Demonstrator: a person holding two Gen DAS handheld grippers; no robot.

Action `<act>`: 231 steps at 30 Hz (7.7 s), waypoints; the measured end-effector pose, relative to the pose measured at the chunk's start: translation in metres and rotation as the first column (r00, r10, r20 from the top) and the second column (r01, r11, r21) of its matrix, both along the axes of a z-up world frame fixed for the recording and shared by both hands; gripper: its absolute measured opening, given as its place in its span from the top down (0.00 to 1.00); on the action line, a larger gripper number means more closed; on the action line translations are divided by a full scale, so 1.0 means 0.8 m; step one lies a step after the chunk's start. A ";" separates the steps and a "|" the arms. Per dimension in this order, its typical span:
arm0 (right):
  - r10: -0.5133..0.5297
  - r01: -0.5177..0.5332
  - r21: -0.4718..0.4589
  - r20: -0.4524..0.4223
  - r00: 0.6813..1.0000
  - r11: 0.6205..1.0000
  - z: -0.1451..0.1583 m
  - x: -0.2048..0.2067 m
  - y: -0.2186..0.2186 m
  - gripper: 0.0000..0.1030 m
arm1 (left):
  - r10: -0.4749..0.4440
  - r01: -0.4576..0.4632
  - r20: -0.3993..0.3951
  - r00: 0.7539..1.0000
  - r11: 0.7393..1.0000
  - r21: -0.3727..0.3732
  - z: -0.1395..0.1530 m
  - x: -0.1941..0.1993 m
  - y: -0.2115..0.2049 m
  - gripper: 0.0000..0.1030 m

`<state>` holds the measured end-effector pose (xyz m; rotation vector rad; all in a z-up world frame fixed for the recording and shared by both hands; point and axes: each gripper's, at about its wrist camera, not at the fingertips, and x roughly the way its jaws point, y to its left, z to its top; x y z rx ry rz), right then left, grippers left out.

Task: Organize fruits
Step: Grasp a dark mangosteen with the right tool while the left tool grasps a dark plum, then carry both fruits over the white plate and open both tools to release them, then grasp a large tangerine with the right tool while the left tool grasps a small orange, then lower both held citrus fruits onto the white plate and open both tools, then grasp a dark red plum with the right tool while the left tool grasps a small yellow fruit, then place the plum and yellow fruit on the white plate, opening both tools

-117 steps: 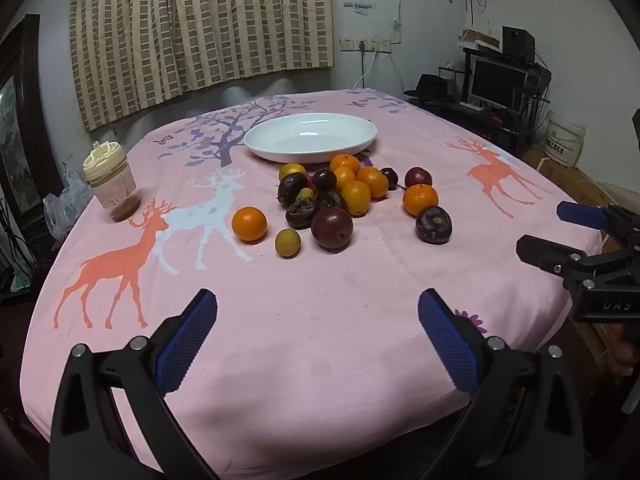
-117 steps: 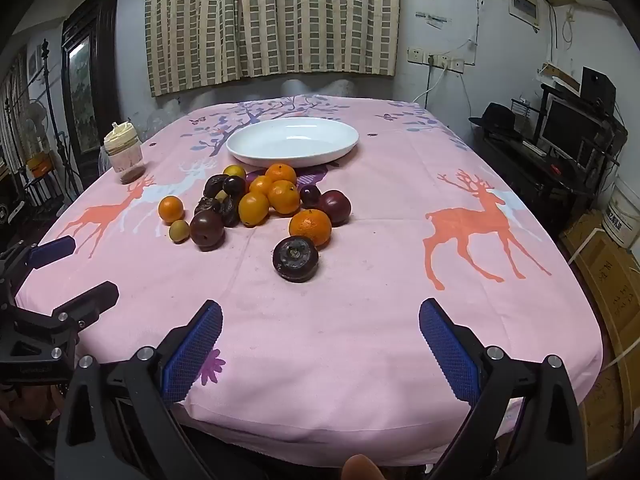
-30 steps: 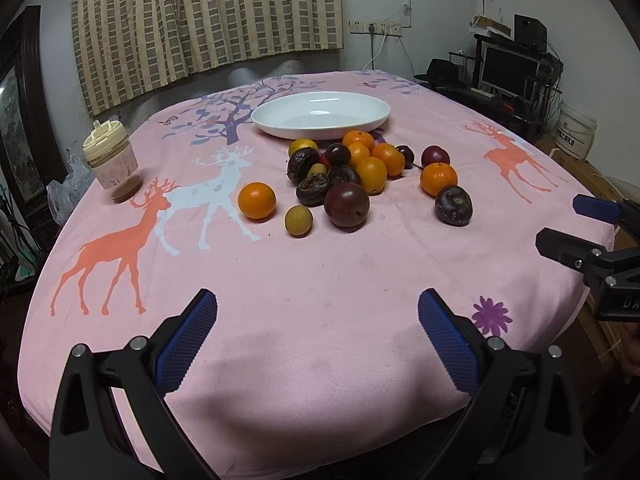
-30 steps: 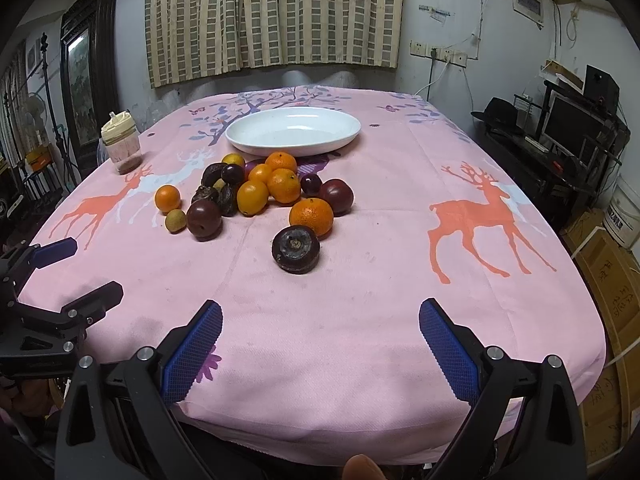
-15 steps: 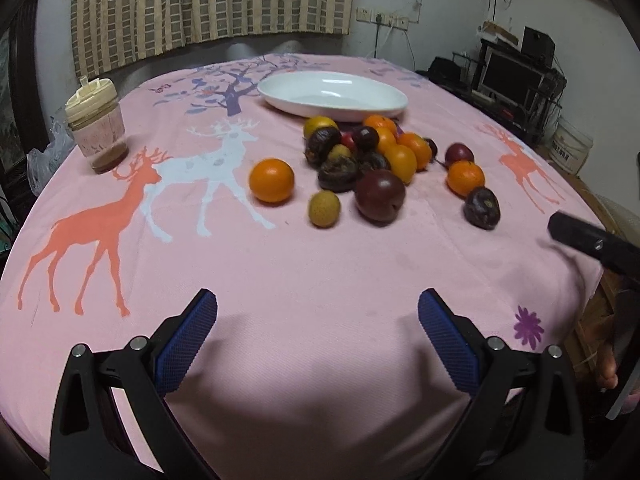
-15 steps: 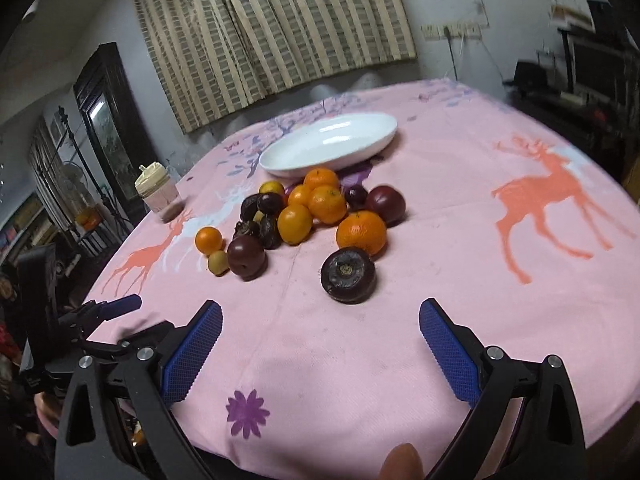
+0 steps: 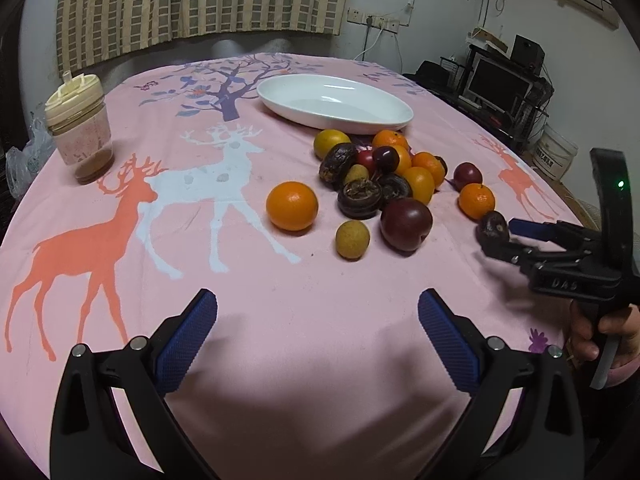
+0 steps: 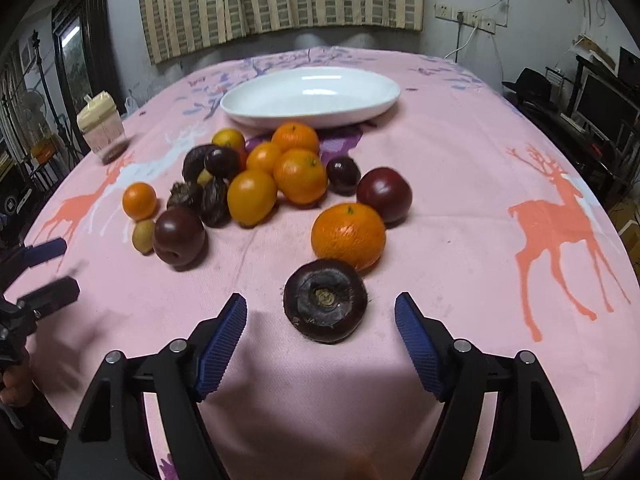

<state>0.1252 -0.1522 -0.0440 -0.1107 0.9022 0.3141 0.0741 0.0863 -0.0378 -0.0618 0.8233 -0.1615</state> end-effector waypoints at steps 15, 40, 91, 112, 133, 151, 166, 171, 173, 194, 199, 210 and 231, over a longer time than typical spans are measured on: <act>0.003 -0.005 0.098 0.012 1.000 0.995 -0.008 0.002 -0.013 0.59 | -0.177 0.178 -0.031 0.984 0.981 0.070 -0.001 0.067 -0.093 0.45; 0.076 -0.107 0.287 0.116 0.990 0.952 0.060 0.023 -0.028 0.59 | -0.170 0.170 0.024 0.985 0.985 -0.002 0.051 0.112 -0.072 0.61; -0.062 0.060 0.068 0.024 0.998 0.996 0.003 0.060 -0.016 0.31 | 0.087 -0.085 0.026 0.996 0.994 -0.061 0.022 0.139 0.082 0.07; -0.010 0.005 0.148 0.032 0.999 0.989 0.005 0.055 -0.023 0.58 | -0.138 0.139 -0.072 0.988 0.990 0.005 -0.004 0.127 0.030 0.40; 0.058 -0.081 0.234 0.104 0.993 0.969 0.037 0.067 -0.017 0.58 | -0.150 0.146 -0.065 0.986 0.987 -0.064 0.012 0.165 0.023 0.62; 0.030 -0.030 0.131 0.001 1.000 0.991 0.031 0.275 0.057 0.57 | 0.075 -0.077 -0.078 0.994 0.997 -0.021 0.021 0.404 0.010 0.62; 0.003 -0.022 0.219 0.083 0.997 0.975 0.058 0.208 -0.009 0.35 | 0.144 -0.147 0.050 0.988 0.987 0.062 0.060 0.321 0.006 0.07; 0.028 -0.014 0.278 -0.045 0.999 0.960 0.030 0.188 -0.038 0.30 | 0.122 -0.126 0.054 0.991 0.990 0.062 0.048 0.263 0.017 0.06; 0.042 -0.028 0.257 -0.047 0.998 0.966 0.026 0.175 -0.041 0.30 | 0.121 -0.125 0.055 0.991 0.989 0.083 0.039 0.237 0.021 0.06; 0.126 -0.108 0.151 -0.112 0.986 0.983 -0.008 0.131 -0.035 0.43 | 0.119 -0.120 -0.021 0.993 0.992 -0.048 0.009 0.153 0.058 0.05; 0.106 -0.075 0.224 -0.132 0.985 0.972 -0.010 0.136 -0.052 0.62 | 0.049 -0.050 -0.030 0.998 0.997 -0.052 0.009 0.148 0.048 0.05; 0.074 -0.035 0.273 -0.133 0.988 0.962 -0.010 0.138 -0.064 0.62 | -0.337 0.342 -0.071 0.939 0.937 0.070 -0.010 0.101 -0.035 0.49; 0.070 -0.034 0.299 -0.111 0.991 0.954 -0.005 0.135 -0.067 0.62 | -0.335 0.342 -0.136 0.932 0.939 0.032 -0.023 0.105 -0.030 0.77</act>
